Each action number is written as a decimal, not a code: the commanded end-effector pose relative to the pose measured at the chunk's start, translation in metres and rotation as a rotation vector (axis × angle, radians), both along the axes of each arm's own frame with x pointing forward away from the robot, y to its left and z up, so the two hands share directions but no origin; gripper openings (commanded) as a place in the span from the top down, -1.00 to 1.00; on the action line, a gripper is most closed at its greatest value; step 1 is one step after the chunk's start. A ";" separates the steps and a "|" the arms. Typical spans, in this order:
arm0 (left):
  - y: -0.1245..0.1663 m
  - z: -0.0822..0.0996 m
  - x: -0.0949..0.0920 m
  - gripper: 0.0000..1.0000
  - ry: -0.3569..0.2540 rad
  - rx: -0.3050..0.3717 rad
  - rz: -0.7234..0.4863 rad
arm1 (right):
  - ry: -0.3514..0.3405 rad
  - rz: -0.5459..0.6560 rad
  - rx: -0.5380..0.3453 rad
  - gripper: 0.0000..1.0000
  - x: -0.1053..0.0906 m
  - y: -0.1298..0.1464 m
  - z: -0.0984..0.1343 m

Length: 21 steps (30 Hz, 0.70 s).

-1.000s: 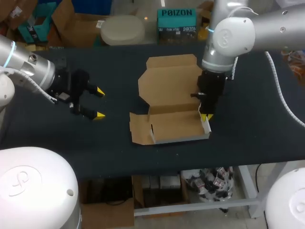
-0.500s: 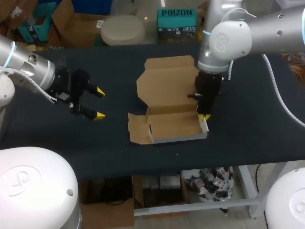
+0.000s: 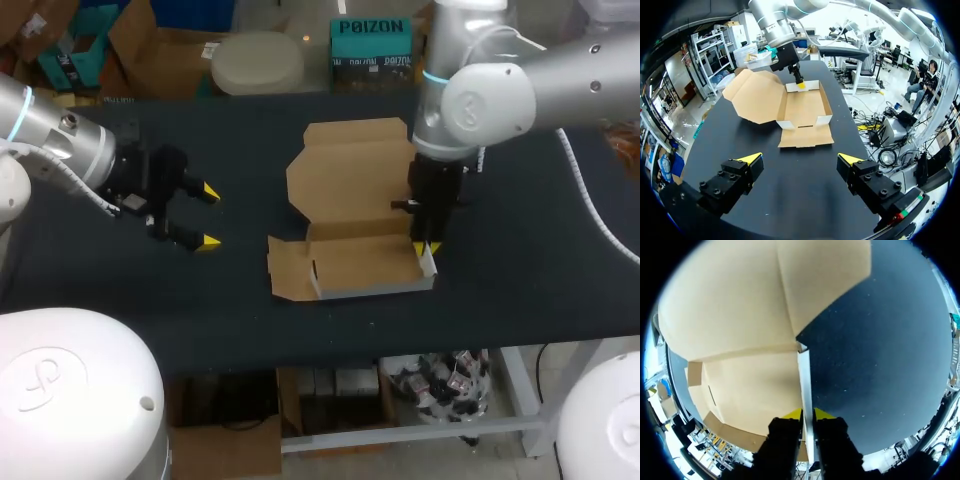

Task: Assemble the packaging by folding the flat box into shape, placing the metal phone stand inside, and closing the box properly

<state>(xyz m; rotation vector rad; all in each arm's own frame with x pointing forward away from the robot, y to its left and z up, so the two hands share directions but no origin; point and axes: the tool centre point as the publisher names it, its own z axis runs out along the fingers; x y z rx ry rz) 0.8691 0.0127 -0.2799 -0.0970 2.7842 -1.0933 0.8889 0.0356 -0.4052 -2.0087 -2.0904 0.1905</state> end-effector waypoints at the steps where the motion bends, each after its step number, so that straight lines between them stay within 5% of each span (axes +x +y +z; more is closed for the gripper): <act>1: 0.000 0.001 0.000 -1.00 0.004 0.005 -0.002 | -0.034 -0.012 -0.002 0.70 -0.006 0.000 -0.002; 21: 0.000 0.001 0.000 -1.00 0.004 0.005 -0.002 | -0.152 -0.076 -0.034 0.71 -0.009 0.000 -0.009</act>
